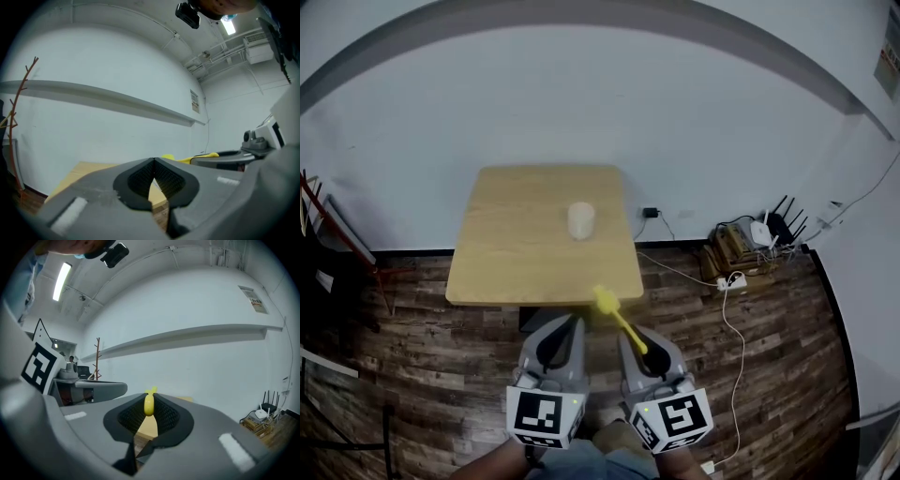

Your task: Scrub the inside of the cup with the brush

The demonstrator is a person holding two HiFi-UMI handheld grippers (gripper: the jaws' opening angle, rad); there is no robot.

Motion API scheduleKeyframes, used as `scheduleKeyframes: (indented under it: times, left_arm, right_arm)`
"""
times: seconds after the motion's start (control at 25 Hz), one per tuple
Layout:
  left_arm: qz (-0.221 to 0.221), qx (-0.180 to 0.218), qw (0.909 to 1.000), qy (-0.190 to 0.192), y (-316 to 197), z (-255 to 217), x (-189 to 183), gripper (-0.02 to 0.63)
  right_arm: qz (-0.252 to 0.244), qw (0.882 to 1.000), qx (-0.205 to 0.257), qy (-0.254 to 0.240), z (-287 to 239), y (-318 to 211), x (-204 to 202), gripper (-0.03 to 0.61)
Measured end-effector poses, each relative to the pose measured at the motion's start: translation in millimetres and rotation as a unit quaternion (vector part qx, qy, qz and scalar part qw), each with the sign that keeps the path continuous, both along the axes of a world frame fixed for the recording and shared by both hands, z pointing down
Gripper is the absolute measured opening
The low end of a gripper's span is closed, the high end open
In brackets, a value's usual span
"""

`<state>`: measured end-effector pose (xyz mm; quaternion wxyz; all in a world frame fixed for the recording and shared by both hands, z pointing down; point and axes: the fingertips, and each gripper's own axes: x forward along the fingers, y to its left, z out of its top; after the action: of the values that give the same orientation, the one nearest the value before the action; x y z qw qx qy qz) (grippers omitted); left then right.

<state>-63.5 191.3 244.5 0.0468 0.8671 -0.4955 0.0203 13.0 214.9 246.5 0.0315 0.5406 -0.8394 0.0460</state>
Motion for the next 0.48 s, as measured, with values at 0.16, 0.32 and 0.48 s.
scheduleKeyframes:
  times: [0.16,0.32,0.48]
  left_arm:
    - [0.006,-0.004,0.9999,-0.011,-18.0,10.5,13.6,0.018]
    - [-0.001,-0.015,0.9996,-0.023,-40.0,18.9,35.2,0.018]
    - [-0.017,-0.025,0.9989,-0.035,-76.5,25.5,50.3,0.018]
  right_arm:
    - [0.003,1.000,-0.005,-0.002,5.3,-17.1,12.3,0.040]
    - [-0.005,1.000,-0.009,-0.009,14.6,-41.1,32.3,0.040]
    - [-0.026,0.999,-0.018,-0.020,21.0,-86.7,46.2,0.040]
